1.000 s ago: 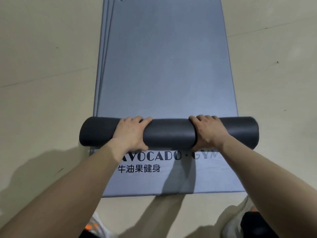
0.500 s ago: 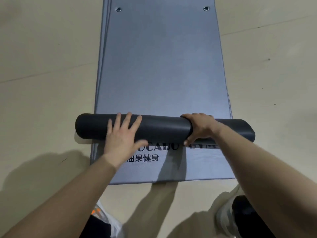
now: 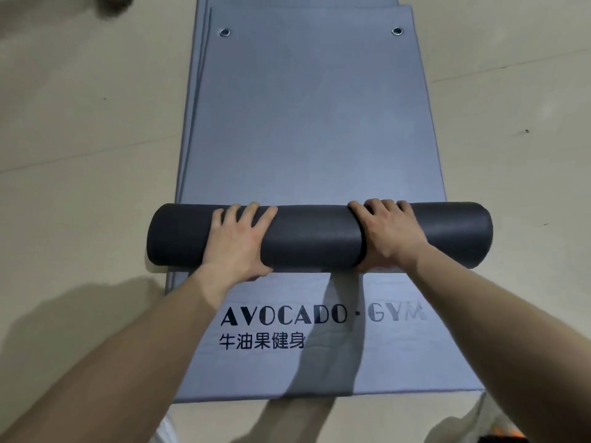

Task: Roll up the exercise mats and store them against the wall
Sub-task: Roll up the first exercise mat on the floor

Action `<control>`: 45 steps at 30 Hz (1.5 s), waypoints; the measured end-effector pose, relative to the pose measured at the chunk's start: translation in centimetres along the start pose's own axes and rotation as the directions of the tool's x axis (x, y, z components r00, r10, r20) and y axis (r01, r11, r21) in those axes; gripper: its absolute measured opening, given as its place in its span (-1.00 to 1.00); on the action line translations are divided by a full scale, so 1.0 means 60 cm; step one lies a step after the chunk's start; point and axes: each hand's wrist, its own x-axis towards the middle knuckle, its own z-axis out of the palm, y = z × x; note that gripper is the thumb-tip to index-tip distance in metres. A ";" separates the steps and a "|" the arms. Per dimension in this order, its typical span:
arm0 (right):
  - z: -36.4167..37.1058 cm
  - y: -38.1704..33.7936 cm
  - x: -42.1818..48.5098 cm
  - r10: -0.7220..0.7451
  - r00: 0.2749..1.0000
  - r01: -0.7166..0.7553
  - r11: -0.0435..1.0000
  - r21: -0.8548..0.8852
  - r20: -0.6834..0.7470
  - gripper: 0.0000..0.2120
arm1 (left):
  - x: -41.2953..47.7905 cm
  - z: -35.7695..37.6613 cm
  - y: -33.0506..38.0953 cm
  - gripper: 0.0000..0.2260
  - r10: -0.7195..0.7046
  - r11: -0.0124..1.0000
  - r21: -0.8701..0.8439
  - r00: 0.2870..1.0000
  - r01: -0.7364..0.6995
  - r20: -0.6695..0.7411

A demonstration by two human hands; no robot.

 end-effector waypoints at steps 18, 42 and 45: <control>0.006 -0.036 -0.169 0.019 0.993 -0.044 0.974 0.223 0.114 0.13 | -0.152 -0.076 0.035 -0.21 -0.135 0.966 -0.221 0.991 0.134 0.013; 0.006 -0.009 -0.166 -0.048 0.968 0.011 0.989 0.146 0.247 0.32 | -0.102 -0.065 0.041 0.12 0.192 0.981 -0.102 0.918 -0.167 0.348; 0.064 -0.055 -0.261 0.038 0.994 -0.045 0.997 0.065 0.101 0.36 | -0.101 -0.084 0.044 0.17 0.185 0.977 -0.180 0.860 -0.111 0.475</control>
